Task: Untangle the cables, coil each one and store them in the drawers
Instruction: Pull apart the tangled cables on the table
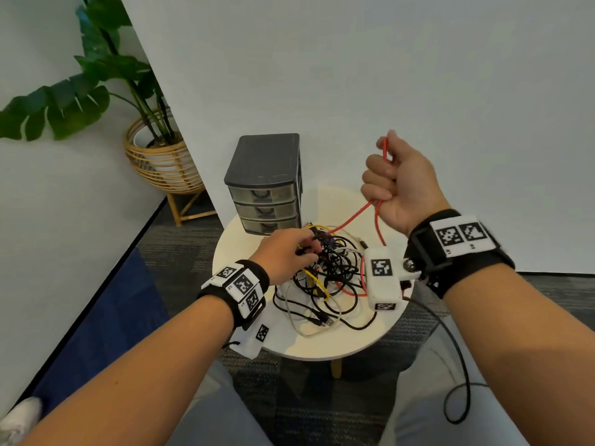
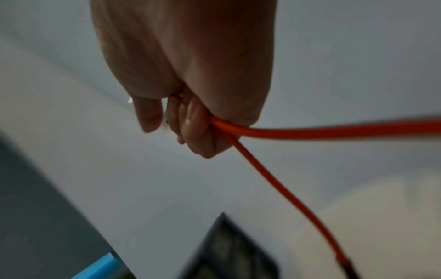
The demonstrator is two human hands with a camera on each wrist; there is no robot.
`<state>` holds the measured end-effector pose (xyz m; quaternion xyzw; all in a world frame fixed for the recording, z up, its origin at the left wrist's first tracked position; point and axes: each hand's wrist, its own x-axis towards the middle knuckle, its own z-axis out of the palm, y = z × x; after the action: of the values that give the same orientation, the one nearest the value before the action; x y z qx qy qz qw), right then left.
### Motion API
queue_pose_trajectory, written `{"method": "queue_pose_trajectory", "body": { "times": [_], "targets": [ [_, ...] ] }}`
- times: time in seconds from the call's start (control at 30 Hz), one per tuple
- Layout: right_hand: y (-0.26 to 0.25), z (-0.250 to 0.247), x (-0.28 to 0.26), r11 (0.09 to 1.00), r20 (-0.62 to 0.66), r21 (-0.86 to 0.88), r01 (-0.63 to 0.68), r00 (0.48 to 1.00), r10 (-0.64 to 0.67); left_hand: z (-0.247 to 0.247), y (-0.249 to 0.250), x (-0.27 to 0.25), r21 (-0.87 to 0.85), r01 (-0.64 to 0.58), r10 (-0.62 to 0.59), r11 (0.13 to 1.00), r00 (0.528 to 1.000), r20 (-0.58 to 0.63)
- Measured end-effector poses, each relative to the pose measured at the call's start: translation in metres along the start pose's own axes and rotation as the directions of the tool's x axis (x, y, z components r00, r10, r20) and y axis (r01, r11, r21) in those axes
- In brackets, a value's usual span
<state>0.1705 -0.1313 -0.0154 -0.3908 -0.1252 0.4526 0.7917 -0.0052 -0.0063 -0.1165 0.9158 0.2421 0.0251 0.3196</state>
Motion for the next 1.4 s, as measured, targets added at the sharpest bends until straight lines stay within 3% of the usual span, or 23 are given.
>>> {"method": "queue_pose_trajectory", "body": {
  "times": [0.07, 0.13, 0.2, 0.33, 0.4, 0.47, 0.53, 0.57, 0.7, 0.83, 0.87, 0.97, 1.03, 1.23, 1.4],
  "targets": [
    [-0.008, -0.004, -0.002, 0.921, -0.035, -0.379, 0.095, 0.992, -0.117, -0.001, 0.003, -0.001, 0.035, 0.004, -0.003, 0.999, 1.0, -0.01],
    [-0.01, -0.008, -0.004, 0.663, 0.03, -0.734, 0.148, 0.982, -0.187, -0.001, 0.009, -0.001, 0.108, 0.021, -0.017, 0.994, 0.999, -0.032],
    [-0.006, -0.013, -0.005, 0.393, 0.087, -0.906, 0.161, 0.976, -0.199, -0.002, 0.015, -0.001, 0.182, 0.035, -0.024, 0.983, 0.998, -0.059],
    [0.009, -0.031, -0.001, 0.124, 0.049, -0.99, 0.073, 0.982, -0.182, 0.0, 0.025, -0.001, 0.242, 0.048, -0.045, 0.969, 0.999, -0.018],
    [0.02, -0.039, 0.0, -0.078, 0.037, -0.996, 0.038, 0.999, 0.016, 0.001, 0.028, 0.0, 0.334, 0.032, -0.046, 0.942, 0.998, 0.035],
    [0.036, -0.045, -0.001, -0.316, -0.008, -0.946, 0.072, 0.969, 0.246, 0.003, 0.028, 0.001, 0.416, 0.027, -0.063, 0.909, 0.995, 0.074],
    [0.049, -0.053, -0.001, -0.487, -0.082, -0.867, 0.105, 0.934, 0.347, 0.003, 0.027, 0.002, 0.444, 0.039, -0.095, 0.895, 0.99, 0.106],
    [0.053, -0.058, -0.001, -0.531, -0.114, -0.841, 0.103, 0.925, 0.361, 0.003, 0.027, 0.002, 0.45, 0.044, -0.109, 0.892, 0.987, 0.12],
    [0.064, -0.075, 0.006, -0.568, -0.157, -0.82, 0.079, 0.922, 0.354, 0.002, 0.028, 0.003, 0.465, 0.045, -0.124, 0.884, 0.982, 0.142],
    [0.062, -0.085, 0.009, -0.378, -0.041, -0.923, 0.072, 0.958, 0.283, 0.002, 0.027, 0.004, 0.468, 0.049, -0.135, 0.882, 0.979, 0.152],
    [0.059, -0.083, 0.009, -0.389, -0.036, -0.918, 0.081, 0.958, 0.285, 0.002, 0.026, 0.005, 0.468, 0.051, -0.137, 0.882, 0.979, 0.151],
    [0.06, -0.08, 0.004, -0.587, -0.166, -0.803, 0.105, 0.906, 0.388, 0.004, 0.025, 0.006, 0.469, 0.056, -0.143, 0.881, 0.978, 0.151],
    [0.07, -0.083, 0.0, -0.67, -0.212, -0.726, 0.157, 0.875, 0.435, 0.006, 0.025, 0.007, 0.479, 0.051, -0.145, 0.876, 0.976, 0.162],
    [0.086, -0.079, -0.005, -0.72, -0.155, -0.648, 0.25, 0.882, 0.446, 0.01, 0.023, 0.008, 0.46, 0.047, -0.141, 0.887, 0.975, 0.172],
    [0.089, -0.079, -0.007, -0.699, -0.102, -0.664, 0.266, 0.894, 0.437, 0.006, 0.019, 0.006, 0.454, 0.05, -0.146, 0.89, 0.973, 0.178]
  ]
}}
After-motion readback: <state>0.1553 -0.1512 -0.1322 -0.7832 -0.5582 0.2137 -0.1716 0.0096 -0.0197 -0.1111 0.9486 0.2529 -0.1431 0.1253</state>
